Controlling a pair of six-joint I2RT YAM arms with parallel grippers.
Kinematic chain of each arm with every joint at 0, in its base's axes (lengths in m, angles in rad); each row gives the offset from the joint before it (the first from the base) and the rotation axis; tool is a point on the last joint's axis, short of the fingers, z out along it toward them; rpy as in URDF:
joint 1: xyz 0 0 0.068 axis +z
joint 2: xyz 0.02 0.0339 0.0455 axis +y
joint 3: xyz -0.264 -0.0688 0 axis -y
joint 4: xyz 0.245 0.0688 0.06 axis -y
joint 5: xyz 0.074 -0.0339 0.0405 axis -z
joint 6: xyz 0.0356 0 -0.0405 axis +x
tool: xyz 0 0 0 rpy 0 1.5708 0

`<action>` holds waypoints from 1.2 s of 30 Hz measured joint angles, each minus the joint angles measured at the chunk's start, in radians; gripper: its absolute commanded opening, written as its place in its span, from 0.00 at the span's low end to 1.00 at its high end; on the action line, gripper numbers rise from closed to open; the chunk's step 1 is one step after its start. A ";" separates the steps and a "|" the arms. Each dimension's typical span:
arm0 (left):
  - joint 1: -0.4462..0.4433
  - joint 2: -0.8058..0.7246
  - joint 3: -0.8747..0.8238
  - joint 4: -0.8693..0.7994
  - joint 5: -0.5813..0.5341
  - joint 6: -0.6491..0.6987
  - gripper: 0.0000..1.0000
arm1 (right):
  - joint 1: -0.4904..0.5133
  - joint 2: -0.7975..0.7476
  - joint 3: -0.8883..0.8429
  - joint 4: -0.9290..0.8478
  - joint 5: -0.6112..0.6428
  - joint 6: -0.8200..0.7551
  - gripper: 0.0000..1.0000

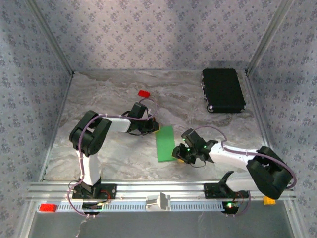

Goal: Fold a paper plane with a square sheet of paper (pick it up from the middle)
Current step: First fold the square sheet of paper in half at the center of the table.

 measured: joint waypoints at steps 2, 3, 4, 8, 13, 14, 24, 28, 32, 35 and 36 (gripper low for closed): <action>0.000 0.000 0.000 0.000 0.000 0.000 0.02 | 0.001 0.000 0.001 0.002 0.000 0.000 0.37; 0.000 0.000 0.000 0.000 0.000 0.000 0.02 | 0.001 0.000 0.001 0.002 0.000 0.000 0.36; 0.000 0.000 0.000 0.000 0.000 0.000 0.02 | 0.001 0.000 0.001 0.004 0.000 0.000 0.36; 0.000 0.000 0.000 0.000 0.000 0.000 0.02 | 0.001 -0.005 -0.001 0.012 0.000 0.000 0.36; 0.000 0.000 0.000 0.000 0.000 0.000 0.02 | 0.000 -0.023 -0.009 0.082 -0.004 0.005 0.36; 0.000 0.000 0.000 0.000 0.000 0.000 0.02 | -0.001 -0.028 -0.010 0.097 -0.008 0.008 0.36; 0.000 0.000 0.000 0.000 0.000 -0.001 0.02 | -0.008 -0.031 -0.011 0.159 -0.022 0.009 0.38; 0.000 0.000 0.000 0.001 0.001 -0.003 0.02 | -0.023 -0.005 -0.012 0.203 -0.040 0.009 0.38; 0.001 0.000 0.000 0.001 0.004 -0.003 0.02 | -0.039 0.034 -0.012 0.243 -0.057 0.012 0.38; 0.003 0.000 0.000 0.001 0.007 -0.003 0.02 | -0.051 0.057 -0.012 0.270 -0.072 0.013 0.37; 0.003 0.000 0.000 0.001 0.008 -0.003 0.02 | -0.056 0.064 -0.012 0.279 -0.077 0.012 0.37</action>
